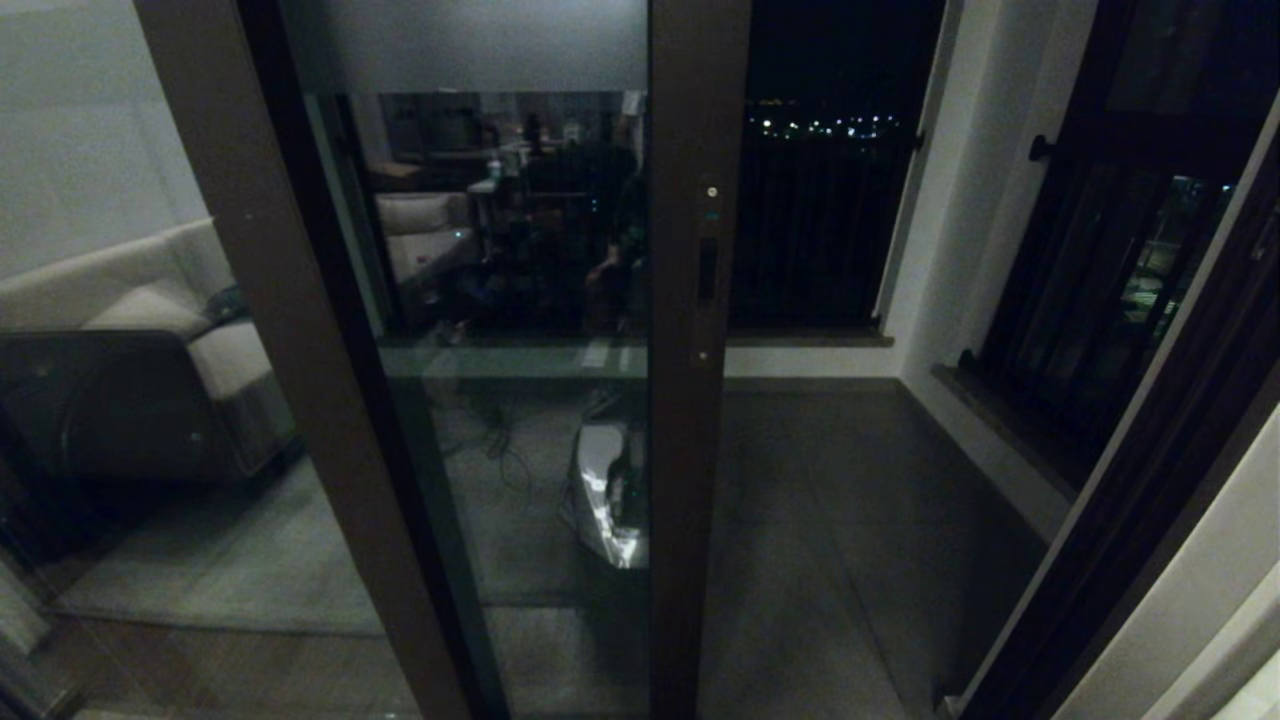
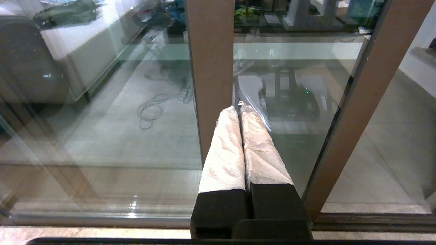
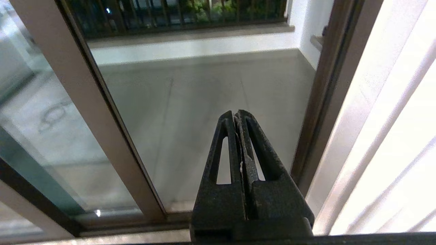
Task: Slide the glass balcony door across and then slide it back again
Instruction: Close the slid door
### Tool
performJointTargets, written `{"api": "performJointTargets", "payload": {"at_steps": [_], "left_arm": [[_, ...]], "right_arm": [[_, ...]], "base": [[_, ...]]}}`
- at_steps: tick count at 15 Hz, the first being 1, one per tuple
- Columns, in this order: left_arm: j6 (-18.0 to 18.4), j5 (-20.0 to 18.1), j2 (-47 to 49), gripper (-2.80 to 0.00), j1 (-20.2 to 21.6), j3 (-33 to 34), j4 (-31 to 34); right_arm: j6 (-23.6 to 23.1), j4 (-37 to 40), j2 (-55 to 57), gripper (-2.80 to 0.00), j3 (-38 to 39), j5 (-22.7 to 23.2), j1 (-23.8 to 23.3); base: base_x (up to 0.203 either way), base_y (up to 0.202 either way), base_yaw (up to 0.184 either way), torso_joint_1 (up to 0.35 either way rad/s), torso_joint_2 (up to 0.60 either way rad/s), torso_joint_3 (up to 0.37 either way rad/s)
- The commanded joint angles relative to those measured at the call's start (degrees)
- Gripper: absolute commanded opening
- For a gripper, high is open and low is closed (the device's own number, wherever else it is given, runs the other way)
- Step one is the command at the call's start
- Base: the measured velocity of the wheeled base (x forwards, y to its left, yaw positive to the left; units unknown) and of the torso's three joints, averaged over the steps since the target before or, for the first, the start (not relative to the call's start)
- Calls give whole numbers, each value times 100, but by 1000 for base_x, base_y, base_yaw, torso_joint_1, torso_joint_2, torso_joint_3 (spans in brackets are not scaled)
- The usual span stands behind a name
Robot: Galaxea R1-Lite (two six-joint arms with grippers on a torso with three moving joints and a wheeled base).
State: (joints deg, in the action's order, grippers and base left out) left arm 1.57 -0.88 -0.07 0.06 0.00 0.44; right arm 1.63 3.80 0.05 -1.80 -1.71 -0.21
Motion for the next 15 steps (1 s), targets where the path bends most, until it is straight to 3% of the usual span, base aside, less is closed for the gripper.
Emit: {"api": "performJointTargets", "payload": {"at_steps": [1, 4, 7, 10, 13, 15], "left_arm": [[1, 0, 7, -280, 3, 9, 0], [1, 0, 7, -280, 3, 9, 0], [1, 0, 4, -280, 3, 9, 0], [1, 0, 6, -280, 3, 9, 0], [1, 0, 7, -280, 3, 9, 0], [1, 0, 7, -280, 3, 9, 0]], "right_arm": [[-8, -108, 121, -280, -653, 95, -1], [25, -150, 1466, -280, -1767, 951, 0], [128, -458, 3440, -280, -3035, 2092, 14], [243, -763, 5451, -280, -4868, 2811, 242], [362, -774, 7260, -280, -6788, 2659, 1061], [390, -672, 8181, -280, -7882, 1942, 2090]], "base": [[0, 0, 0, 0, 0, 0], [0, 0, 0, 0, 0, 0], [0, 0, 0, 0, 0, 0], [0, 0, 0, 0, 0, 0], [0, 0, 0, 0, 0, 0], [0, 0, 0, 0, 0, 0]]}}
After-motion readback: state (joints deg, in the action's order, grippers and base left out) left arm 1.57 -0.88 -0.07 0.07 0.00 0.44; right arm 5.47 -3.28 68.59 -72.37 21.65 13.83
